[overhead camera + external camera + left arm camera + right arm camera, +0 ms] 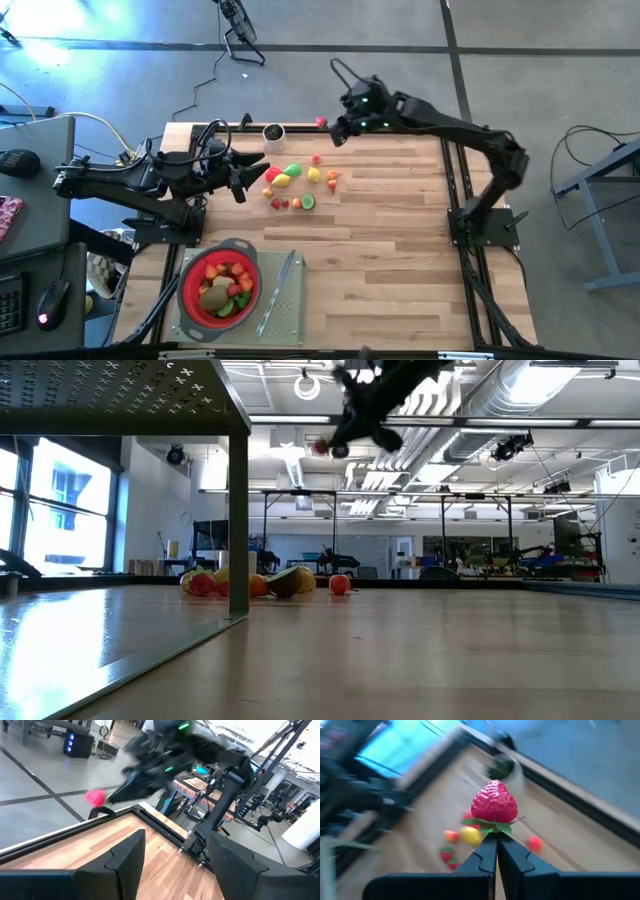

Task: Pick & Place Fruit
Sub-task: Put the strawberry into the red strainer bowl on the shelf

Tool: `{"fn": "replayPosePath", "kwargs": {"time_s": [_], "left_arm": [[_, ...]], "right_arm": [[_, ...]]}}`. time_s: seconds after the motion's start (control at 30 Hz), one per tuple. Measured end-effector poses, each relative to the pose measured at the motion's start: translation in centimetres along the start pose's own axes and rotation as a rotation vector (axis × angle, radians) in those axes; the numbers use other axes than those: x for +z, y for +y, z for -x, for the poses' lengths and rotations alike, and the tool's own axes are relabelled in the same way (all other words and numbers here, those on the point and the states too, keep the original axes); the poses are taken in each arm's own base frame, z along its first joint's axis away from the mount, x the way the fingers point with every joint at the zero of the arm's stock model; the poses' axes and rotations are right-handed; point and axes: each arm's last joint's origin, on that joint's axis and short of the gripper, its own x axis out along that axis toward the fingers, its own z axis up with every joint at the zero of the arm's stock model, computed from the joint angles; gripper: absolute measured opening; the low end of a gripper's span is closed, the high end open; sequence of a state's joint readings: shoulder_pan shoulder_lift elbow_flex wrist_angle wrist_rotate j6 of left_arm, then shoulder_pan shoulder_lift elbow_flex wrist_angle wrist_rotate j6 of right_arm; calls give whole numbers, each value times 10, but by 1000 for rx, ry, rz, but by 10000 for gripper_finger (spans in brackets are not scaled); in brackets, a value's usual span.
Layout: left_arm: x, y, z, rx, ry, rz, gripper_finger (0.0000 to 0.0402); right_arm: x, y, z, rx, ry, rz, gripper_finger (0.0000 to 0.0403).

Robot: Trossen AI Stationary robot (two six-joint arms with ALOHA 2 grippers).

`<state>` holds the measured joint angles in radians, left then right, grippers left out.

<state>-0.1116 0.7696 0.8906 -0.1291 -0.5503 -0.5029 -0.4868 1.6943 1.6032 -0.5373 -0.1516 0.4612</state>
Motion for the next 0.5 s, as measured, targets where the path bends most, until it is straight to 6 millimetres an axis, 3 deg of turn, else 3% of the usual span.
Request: {"fn": "replayPosePath", "kwargs": {"time_s": [0.3, 0.5], "left_arm": [[0, 0, 0, -3, 1, 7, 207], [1, -1, 0, -9, -9, 148, 207]], "right_arm": [[-9, 84, 71, 206, -252, 232, 3], [-33, 134, 86, 328, -331, 372, 3]]}}
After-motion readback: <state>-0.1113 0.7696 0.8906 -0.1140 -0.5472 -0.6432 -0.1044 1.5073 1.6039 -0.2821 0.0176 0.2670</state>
